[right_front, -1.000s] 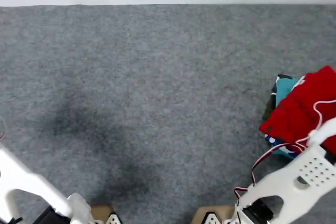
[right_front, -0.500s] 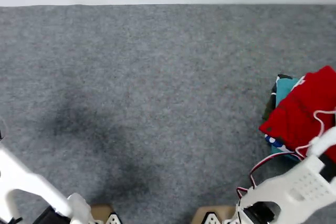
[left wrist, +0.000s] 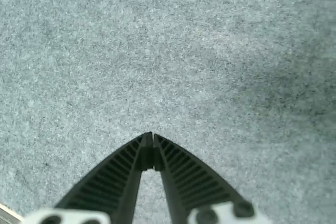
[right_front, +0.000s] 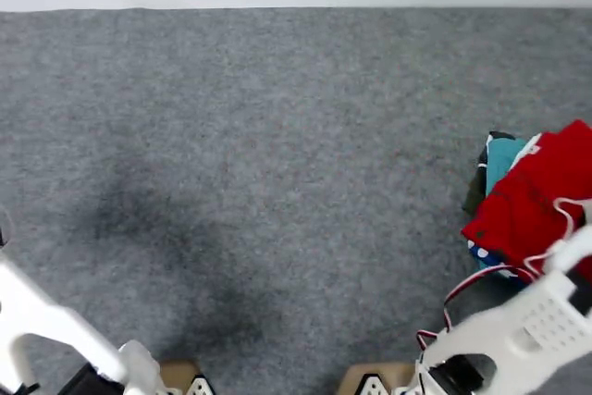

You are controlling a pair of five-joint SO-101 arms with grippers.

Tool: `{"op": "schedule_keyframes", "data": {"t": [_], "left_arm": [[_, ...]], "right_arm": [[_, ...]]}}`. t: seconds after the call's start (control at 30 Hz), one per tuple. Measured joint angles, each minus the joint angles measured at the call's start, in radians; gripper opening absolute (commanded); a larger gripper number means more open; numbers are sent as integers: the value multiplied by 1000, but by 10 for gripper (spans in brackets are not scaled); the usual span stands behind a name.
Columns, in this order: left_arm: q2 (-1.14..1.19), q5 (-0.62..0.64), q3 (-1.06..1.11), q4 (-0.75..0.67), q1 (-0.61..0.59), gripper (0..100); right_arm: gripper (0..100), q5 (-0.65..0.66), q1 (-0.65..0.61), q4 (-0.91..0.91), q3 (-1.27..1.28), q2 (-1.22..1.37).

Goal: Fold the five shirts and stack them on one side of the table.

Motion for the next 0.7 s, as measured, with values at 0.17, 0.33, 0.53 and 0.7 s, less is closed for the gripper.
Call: {"op": "schedule_keyframes", "data": {"t": [0.17, 0.33, 0.53, 0.7], "left_arm": [[0, 0, 0, 0, 0, 5], [0, 0, 0, 0, 0, 5], [-2, 0, 0, 0, 0, 5], [-100, 0, 0, 0, 0, 5]], "right_arm": [[14, -41, -123, -48, -29, -89], [14, -86, -160, -264, -26, -64], [11, -94, -201, -443, 2, 118], [11, -97, -216, -331, -81, 112]]}}
